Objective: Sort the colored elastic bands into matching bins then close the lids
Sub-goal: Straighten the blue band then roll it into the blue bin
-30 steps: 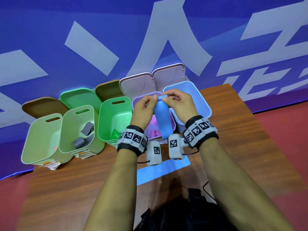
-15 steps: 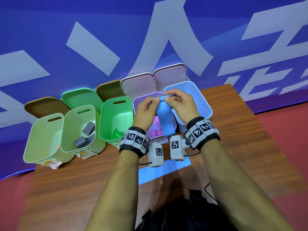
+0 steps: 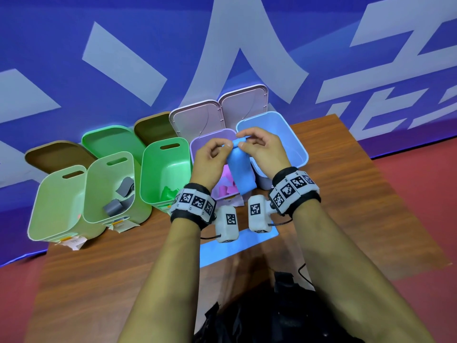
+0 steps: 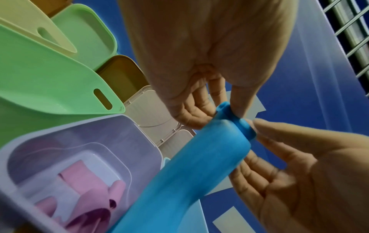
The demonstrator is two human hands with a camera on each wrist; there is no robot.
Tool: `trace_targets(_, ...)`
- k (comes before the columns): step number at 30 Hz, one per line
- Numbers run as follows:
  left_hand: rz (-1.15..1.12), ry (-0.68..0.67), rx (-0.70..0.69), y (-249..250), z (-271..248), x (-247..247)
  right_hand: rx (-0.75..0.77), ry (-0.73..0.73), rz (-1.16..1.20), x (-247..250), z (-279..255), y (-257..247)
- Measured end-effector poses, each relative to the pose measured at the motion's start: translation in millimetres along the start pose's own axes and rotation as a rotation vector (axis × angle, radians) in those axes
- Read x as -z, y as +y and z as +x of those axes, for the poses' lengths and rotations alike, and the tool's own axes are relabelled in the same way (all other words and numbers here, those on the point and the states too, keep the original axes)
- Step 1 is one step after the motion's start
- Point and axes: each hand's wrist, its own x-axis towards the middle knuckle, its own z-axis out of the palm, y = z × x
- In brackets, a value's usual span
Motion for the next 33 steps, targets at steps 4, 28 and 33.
trace_targets(4,-0.014,0.002,-0.024,2.4,-0.3,0.9,-0.041,0.031,0.000,-4.3,0.3,2.0)
trace_targets(28,-0.018,-0.011,-0.011,7.1,2.4,-6.4,-0.031,0.018,0.019,0.9,0.3,-3.8)
trace_targets(33,-0.009,-0.001,-0.010,6.8,3.4,-6.2,-0.019,0.024,-0.011,0.4,2.4,-1.2)
